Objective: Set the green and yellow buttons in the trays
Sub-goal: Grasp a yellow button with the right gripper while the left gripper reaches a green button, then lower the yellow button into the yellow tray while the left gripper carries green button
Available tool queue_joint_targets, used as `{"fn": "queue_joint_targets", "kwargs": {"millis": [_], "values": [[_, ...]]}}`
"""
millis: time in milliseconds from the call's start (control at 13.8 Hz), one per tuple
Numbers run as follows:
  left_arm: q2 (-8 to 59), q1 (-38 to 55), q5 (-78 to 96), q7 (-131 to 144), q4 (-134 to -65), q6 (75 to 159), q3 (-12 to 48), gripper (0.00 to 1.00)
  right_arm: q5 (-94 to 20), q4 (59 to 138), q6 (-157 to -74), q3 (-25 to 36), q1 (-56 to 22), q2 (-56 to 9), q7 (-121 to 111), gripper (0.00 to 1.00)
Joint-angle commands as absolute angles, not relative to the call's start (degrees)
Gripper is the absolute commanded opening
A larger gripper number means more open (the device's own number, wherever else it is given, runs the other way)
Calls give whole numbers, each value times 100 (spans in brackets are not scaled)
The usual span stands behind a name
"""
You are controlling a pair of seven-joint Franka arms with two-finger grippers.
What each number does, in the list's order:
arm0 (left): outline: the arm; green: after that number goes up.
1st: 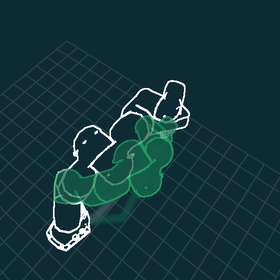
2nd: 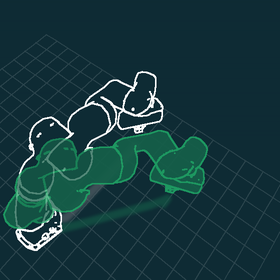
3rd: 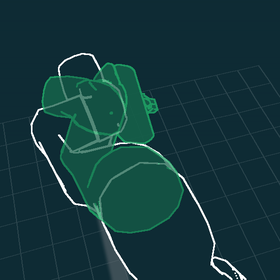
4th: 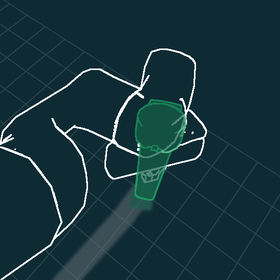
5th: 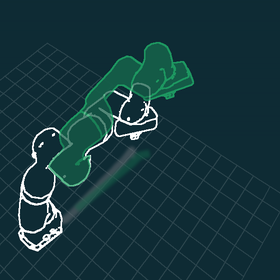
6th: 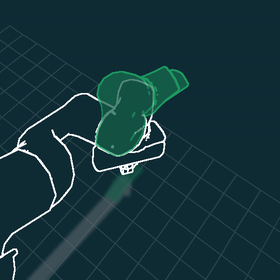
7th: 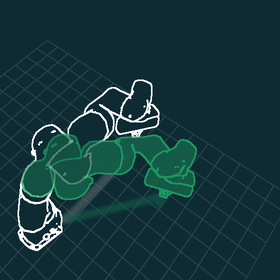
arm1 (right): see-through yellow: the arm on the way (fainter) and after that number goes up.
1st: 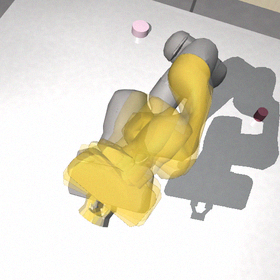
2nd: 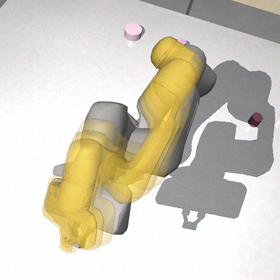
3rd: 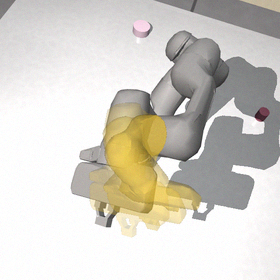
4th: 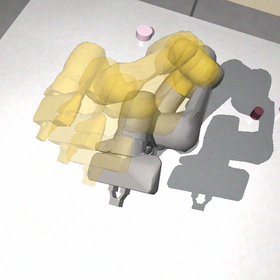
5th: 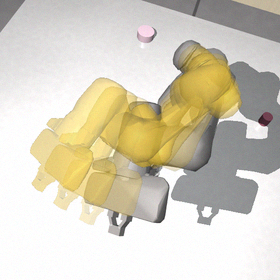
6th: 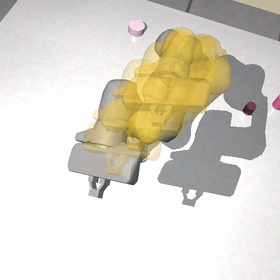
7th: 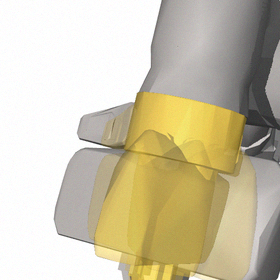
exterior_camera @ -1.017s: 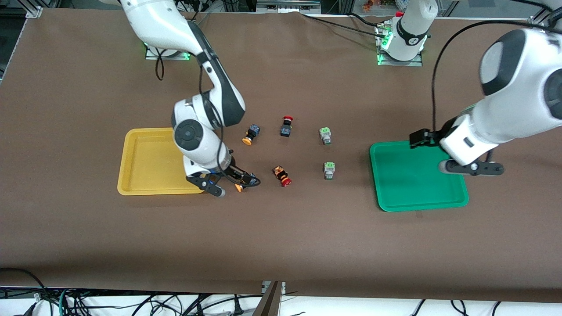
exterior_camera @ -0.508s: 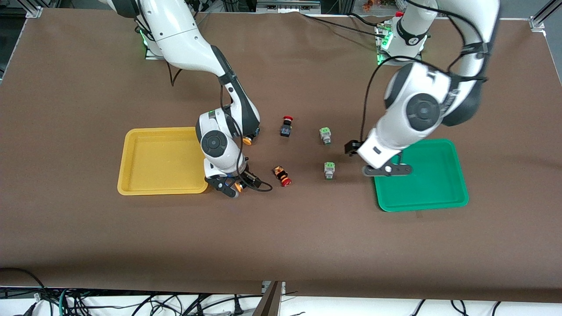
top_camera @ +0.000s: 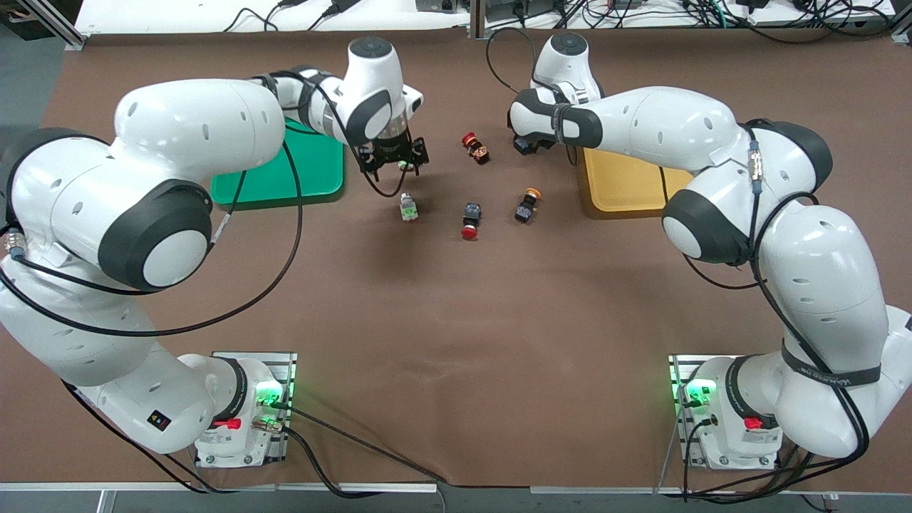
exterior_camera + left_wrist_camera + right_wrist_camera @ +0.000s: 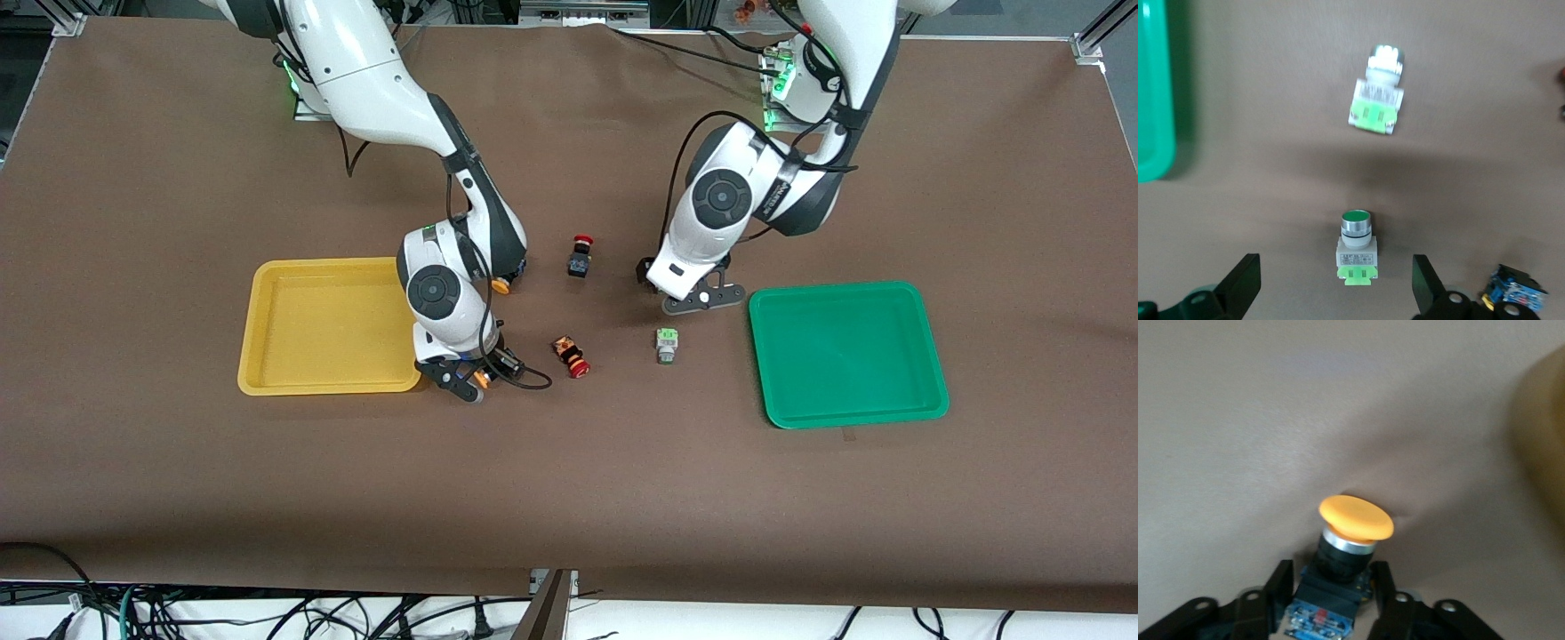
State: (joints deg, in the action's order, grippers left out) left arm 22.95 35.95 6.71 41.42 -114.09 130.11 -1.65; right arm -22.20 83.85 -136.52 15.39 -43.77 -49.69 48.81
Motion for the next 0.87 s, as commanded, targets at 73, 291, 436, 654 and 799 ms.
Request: {"fn": "queue_joint_targets", "kwargs": {"millis": [73,291,436,654,799], "values": [[2495,3770,729,4280,-11900,13911,-238,100,-2198,8323,-12713,1878,-4307,-4519,3932,0],[2829,3884,729,4394,-11927,14229,-167,100,-2188,8367,-11622,2625,-4298,-4123,2519,0],[2874,3885,729,4395,-11918,14300,-176,99,-2188,8481,-11260,3109,-4298,-4052,1534,0],[2865,3885,729,4394,-11927,14291,-167,53,-2206,9033,-11381,3637,-4298,-3964,320,3],[2865,3876,729,4395,-11935,14265,-167,31,-2215,9498,-11784,3849,-4307,-3955,-156,7]]}}
